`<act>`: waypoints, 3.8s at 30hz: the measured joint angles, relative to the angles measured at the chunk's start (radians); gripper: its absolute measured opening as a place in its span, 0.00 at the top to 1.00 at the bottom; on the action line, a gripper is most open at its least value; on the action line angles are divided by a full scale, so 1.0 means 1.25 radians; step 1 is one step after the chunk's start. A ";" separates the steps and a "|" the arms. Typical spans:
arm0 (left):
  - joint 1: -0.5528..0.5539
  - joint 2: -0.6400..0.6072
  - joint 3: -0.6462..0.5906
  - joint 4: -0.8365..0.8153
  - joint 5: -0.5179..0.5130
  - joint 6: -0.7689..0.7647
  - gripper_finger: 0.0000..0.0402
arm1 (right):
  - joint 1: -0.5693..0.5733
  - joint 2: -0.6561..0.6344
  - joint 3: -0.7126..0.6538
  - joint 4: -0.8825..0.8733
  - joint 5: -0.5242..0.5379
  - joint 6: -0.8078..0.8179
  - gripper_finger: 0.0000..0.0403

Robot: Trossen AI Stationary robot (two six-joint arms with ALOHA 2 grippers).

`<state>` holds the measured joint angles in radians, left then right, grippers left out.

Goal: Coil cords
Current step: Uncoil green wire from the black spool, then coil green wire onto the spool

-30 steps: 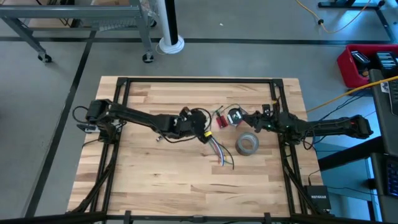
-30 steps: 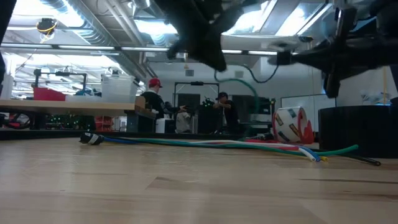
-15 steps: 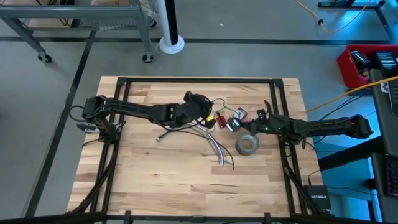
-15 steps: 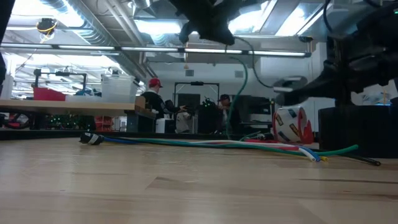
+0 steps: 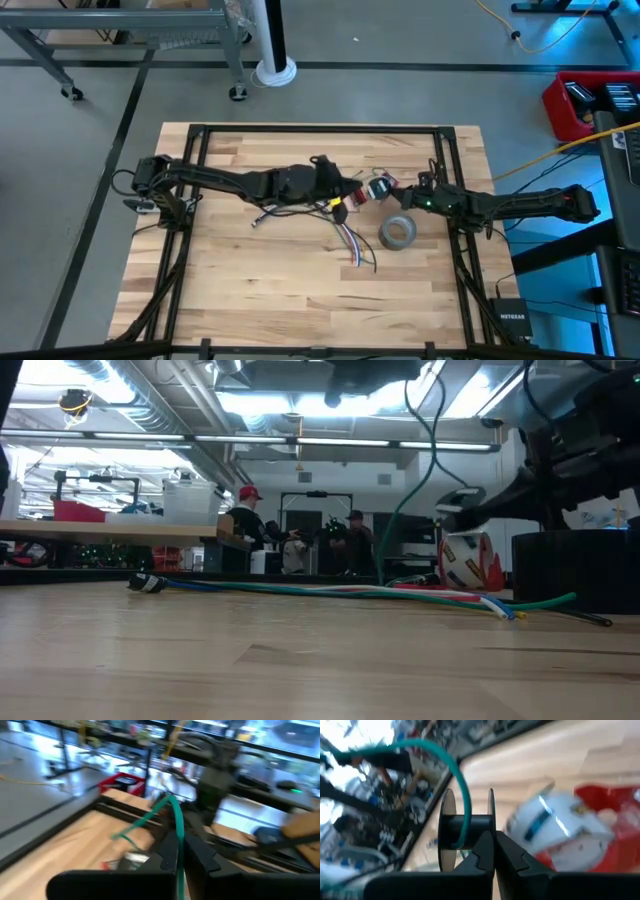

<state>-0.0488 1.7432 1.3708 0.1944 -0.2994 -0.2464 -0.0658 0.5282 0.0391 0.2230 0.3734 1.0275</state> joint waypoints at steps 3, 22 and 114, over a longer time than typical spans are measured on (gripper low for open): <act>-0.019 0.000 0.000 0.000 0.038 0.020 0.99 | 0.000 0.000 0.000 0.050 0.046 -0.009 1.00; -0.124 0.000 0.000 -0.019 0.120 0.092 0.99 | 0.000 0.000 0.000 0.209 0.176 -0.012 1.00; -0.142 -0.060 -0.138 -1.411 -0.568 -0.939 0.88 | 0.000 -0.229 0.256 0.076 -0.279 -0.337 1.00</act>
<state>-0.2260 1.6682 1.1986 -1.5690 -1.0095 -1.4204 -0.0662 0.2424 0.3593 0.3185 0.0246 0.6065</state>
